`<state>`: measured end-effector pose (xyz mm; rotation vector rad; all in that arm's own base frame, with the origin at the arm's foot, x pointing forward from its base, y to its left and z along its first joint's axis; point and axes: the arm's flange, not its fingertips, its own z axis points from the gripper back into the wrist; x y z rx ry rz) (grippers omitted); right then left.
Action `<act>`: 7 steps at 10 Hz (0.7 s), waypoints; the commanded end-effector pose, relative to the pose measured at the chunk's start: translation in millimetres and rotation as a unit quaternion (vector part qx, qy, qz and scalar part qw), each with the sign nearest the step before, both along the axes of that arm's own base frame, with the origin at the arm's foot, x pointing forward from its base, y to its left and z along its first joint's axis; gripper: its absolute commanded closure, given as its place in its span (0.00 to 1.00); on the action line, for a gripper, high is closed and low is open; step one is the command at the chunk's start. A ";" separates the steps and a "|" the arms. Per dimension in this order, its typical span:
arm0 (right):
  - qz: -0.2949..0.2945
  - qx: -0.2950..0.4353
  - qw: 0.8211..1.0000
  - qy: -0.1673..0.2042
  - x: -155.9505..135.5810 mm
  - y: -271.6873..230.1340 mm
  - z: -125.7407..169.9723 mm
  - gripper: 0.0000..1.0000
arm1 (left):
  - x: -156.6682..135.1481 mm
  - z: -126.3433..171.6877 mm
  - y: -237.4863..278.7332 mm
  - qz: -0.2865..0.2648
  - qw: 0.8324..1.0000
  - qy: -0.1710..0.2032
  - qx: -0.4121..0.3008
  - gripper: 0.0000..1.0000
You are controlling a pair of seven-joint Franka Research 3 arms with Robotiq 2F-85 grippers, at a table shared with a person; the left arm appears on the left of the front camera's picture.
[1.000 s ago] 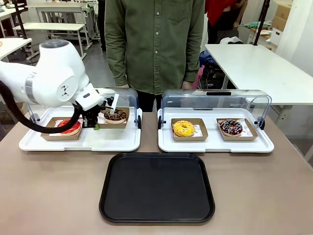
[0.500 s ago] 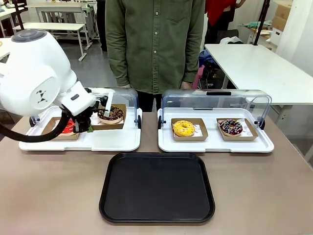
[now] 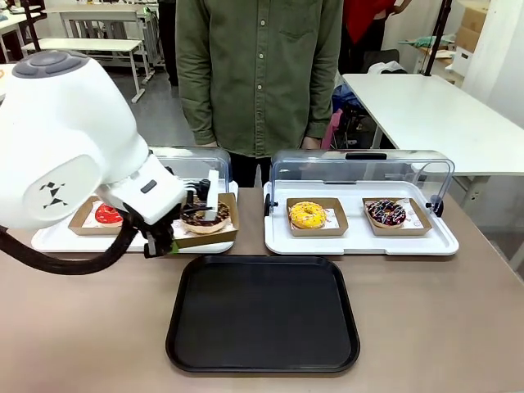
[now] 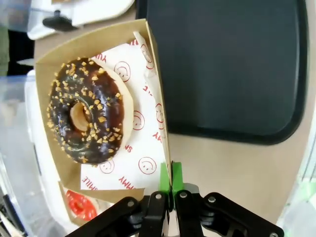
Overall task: Move the second donut from the left to the tray.
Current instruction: Pick up the Paper togo box containing the Donut indicated by the person and place it on the Handle tray.
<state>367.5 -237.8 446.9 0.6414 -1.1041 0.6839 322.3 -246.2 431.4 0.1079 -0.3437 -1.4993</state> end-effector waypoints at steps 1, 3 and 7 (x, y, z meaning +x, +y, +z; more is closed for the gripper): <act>0.001 0.003 1.000 -0.011 1.1 -0.4 1.6 0.00 | -27.2 -17.6 -4.9 -0.008 1.000 -0.003 -0.018 0.98; 0.001 0.003 1.000 -0.011 1.1 -0.4 1.6 0.00 | -46.4 -31.2 -38.8 -0.039 0.999 0.000 -0.007 0.98; 0.001 0.003 1.000 -0.011 1.1 -0.4 1.6 0.00 | -70.5 -74.9 -84.4 -0.053 0.998 -0.007 0.020 0.98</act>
